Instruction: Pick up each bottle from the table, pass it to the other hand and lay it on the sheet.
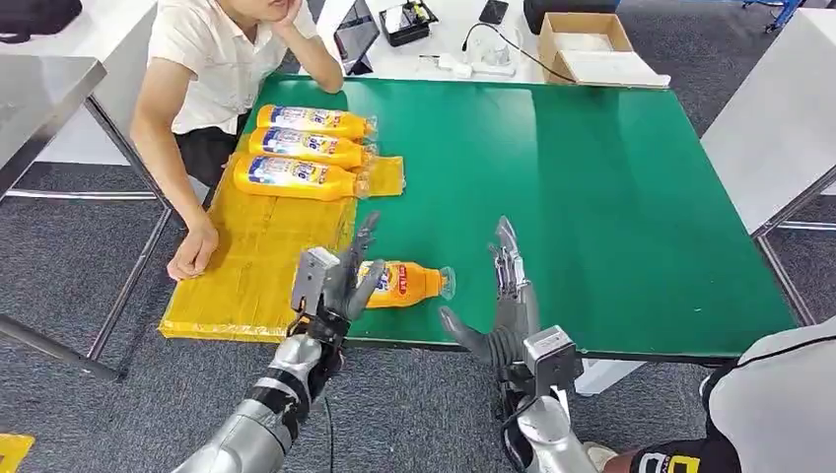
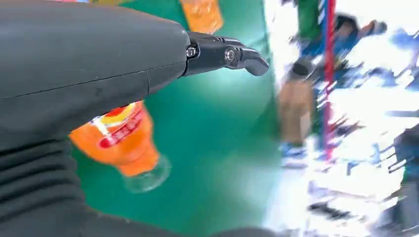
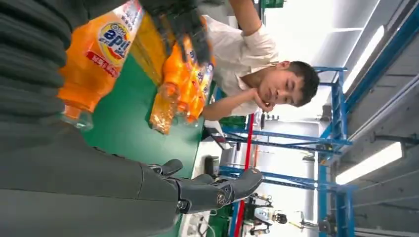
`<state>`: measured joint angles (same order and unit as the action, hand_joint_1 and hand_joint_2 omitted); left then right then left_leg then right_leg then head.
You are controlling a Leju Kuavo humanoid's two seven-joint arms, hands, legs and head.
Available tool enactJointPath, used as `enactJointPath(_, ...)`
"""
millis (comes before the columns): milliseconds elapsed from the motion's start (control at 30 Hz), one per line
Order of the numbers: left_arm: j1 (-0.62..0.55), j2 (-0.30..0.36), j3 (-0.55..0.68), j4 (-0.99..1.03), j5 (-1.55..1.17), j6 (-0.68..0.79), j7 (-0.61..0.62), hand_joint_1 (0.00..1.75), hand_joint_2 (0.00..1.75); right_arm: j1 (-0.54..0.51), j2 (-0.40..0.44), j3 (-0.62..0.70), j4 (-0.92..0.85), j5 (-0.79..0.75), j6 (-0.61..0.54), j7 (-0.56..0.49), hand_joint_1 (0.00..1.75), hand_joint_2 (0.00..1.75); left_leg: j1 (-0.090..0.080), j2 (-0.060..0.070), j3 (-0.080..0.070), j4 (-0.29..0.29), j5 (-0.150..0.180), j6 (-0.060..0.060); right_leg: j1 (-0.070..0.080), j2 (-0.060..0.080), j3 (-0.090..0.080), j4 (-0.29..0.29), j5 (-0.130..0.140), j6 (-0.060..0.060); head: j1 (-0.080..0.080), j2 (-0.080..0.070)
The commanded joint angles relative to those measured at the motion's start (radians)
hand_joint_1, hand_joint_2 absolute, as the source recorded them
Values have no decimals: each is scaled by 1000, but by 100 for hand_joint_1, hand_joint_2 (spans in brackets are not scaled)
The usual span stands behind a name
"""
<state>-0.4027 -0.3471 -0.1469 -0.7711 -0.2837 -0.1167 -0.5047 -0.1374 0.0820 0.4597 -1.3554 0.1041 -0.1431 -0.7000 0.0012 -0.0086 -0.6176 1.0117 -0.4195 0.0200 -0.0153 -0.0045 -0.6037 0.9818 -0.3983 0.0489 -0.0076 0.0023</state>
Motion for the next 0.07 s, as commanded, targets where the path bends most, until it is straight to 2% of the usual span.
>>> enactJointPath(33,133,51,-156,-289,111,129,-85,0,175,34,-34,-12,-28,2,-23,2,0,175,0,1,3,0,-2,-1,0,1,3,0,-2,-2,0,0)
enactJointPath(67,133,51,-156,-289,111,129,-85,0,175,34,-34,-12,-28,2,-23,2,0,175,0,2,2,-1,-2,-1,0,2,2,-1,-1,-1,0,0)
